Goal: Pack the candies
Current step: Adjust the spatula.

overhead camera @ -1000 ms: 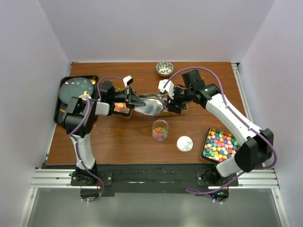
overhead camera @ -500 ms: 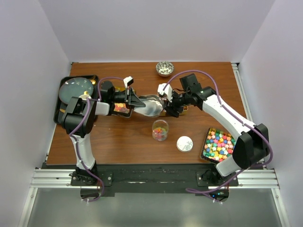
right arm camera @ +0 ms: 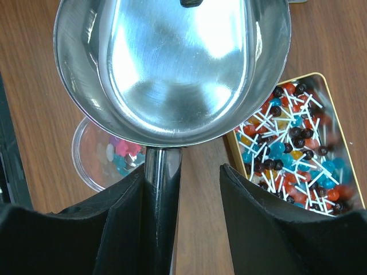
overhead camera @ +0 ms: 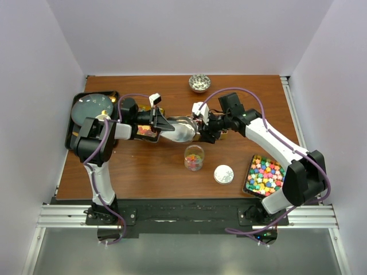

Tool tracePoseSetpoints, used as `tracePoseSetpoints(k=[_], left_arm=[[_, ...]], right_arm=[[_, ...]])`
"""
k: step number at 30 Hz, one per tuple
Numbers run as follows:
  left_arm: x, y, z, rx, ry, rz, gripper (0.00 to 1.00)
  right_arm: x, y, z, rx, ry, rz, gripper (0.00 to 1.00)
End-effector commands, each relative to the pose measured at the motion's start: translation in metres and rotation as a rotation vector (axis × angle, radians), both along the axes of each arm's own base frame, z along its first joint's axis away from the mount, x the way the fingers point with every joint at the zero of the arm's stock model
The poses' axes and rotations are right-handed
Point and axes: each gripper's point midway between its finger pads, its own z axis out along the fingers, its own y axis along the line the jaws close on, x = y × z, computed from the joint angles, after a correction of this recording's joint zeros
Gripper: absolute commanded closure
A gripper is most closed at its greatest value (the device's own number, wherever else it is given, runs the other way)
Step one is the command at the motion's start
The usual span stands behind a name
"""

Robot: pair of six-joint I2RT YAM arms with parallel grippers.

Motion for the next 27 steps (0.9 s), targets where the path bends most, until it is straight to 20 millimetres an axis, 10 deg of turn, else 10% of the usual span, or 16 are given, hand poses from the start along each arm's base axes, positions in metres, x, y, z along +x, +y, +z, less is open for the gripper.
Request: tracePoseSetpoints(k=[1, 9, 11, 20, 27], left_arm=[[-0.003, 0.002, 0.018, -0.017, -0.091, -0.043, 1.0], [0.01, 0.004, 0.005, 0.01, -0.079, -0.006, 1.0], [0.017, 0.006, 0.004, 0.023, -0.145, 0.028, 0.85], [0.04, 0.019, -0.011, 0.136, -0.219, 0.167, 0.44], [0.053, 0.032, -0.048, 0.407, -0.365, 0.213, 0.42]], right_arm=[[0.005, 0.011, 0.025, 0.092, -0.045, 0.002, 0.67], [0.007, 0.012, 0.042, 0.099, -0.065, 0.025, 1.0], [0.014, 0.005, 0.048, 0.06, -0.083, 0.007, 1.0], [0.062, -0.067, 0.063, -0.18, -0.153, -0.04, 1.0], [0.094, -0.148, 0.049, -0.521, -0.206, -0.06, 1.0]])
